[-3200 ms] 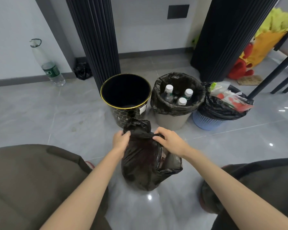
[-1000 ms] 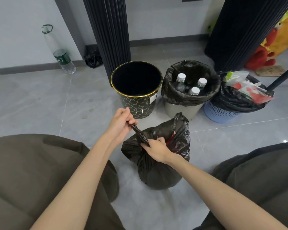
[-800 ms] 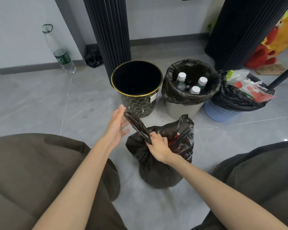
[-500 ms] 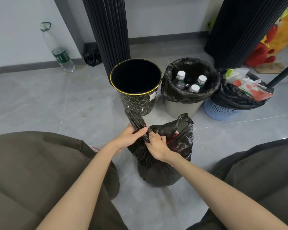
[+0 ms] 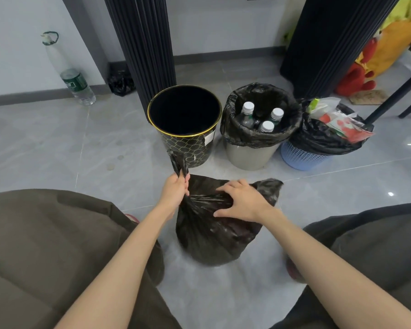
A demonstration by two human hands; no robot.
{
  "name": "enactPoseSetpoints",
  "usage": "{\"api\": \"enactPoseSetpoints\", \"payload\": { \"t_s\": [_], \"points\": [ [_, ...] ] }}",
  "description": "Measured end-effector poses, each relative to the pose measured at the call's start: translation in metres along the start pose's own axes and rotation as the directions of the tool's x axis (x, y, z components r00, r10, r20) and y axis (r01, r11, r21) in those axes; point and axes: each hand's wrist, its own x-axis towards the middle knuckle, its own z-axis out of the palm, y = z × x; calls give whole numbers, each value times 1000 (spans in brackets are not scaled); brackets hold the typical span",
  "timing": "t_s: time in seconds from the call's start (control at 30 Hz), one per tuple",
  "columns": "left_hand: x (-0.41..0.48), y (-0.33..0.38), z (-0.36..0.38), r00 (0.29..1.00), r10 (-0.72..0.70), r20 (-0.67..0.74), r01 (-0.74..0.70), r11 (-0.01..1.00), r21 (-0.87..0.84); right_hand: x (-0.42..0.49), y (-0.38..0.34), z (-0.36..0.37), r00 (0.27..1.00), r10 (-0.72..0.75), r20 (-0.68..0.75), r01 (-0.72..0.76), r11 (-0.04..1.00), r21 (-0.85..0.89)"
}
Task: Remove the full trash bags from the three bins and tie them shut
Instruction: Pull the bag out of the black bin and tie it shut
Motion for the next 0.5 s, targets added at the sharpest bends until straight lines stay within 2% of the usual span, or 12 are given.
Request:
{"api": "enactPoseSetpoints", "payload": {
  "t_s": [0.07, 0.1, 0.2, 0.27, 0.3, 0.4, 0.43, 0.5],
  "points": [
    [1, -2, 3, 1000, 27, -1, -27, 999, 33, -6, 9, -12, 995, 89, 39, -83, 989, -126],
    [2, -2, 4, 999, 41, -8, -41, 998, 43, -10, 13, -17, 977, 182, 108, -160, 970, -183],
    [3, -4, 7, 998, 40, -38, -39, 999, 32, -22, 21, -28, 822, 437, 364, -353, 894, -276],
    [5, -4, 8, 999, 34, -39, -34, 999, 4, -29, 23, -29, 765, 463, 449, -403, 887, -227],
    [6, -4, 9, 999, 32, -38, -32, 999, 3, -29, 24, -29, 788, 448, 423, -401, 894, -200],
    [6, 0, 11, 999, 5, -45, -4, 1000, 9, -23, 25, -41, 925, 328, 194, -302, 941, -151],
    [4, 3, 12, 1000, -7, -17, 7, 1000, -9, -20, 26, -47, 956, 265, 126, -254, 962, -101],
    [-3, 7, 15, 991, -1, 130, 2, 1000, -8, -20, 26, -59, 988, 154, -1, -154, 987, 41]
  ]
}}
